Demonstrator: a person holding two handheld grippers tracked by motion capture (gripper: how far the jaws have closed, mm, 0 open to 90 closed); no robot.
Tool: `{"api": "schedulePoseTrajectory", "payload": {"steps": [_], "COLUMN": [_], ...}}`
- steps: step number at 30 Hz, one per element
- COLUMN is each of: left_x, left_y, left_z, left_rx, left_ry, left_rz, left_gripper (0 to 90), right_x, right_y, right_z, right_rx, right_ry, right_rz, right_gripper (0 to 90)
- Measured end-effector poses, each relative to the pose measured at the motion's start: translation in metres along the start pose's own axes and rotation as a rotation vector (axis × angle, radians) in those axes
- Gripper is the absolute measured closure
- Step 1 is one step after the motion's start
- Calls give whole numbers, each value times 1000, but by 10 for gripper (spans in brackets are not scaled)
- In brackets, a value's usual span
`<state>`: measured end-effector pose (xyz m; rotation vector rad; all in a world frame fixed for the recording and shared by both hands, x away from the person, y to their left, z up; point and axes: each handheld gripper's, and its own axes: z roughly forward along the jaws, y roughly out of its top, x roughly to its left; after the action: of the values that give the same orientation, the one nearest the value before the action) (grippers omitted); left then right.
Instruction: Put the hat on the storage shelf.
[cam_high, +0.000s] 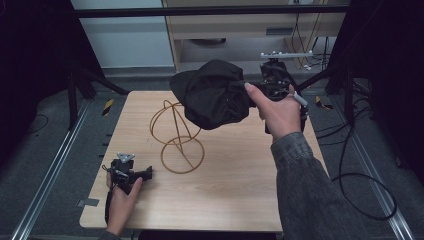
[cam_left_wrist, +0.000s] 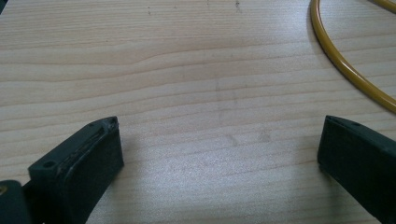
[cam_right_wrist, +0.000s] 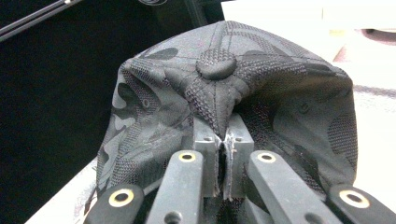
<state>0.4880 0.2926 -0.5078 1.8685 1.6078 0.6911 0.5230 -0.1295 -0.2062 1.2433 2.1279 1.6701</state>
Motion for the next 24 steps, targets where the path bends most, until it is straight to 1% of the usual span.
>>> {"api": "schedulePoseTrajectory", "payload": {"steps": [4, 11, 17, 18, 19, 24], "left_x": [0, 0, 0, 0, 0, 0], "left_y": [0, 0, 0, 0, 0, 0], "left_z": [0, 0, 0, 0, 0, 0], "left_rx": [0, -3, -4, -4, -3, -4], "left_ry": [0, 0, -1, -1, 0, -1], "left_rz": [0, -3, -2, -2, -1, -1], "left_gripper": [0, 0, 0, 0, 0, 0], "right_x": [6, 14, 23, 23, 26, 30], "right_y": [-1, -4, -8, -8, -9, -13], "right_z": [8, 22, 39, 39, 45, 56], "right_rx": [7, 18, 35, 35, 41, 62], "right_ry": [18, 54, 74, 74, 82, 86], "right_rz": [-8, -4, -8, -8, -11, -18], "right_gripper": [866, 865, 865, 865, 864, 864]}}
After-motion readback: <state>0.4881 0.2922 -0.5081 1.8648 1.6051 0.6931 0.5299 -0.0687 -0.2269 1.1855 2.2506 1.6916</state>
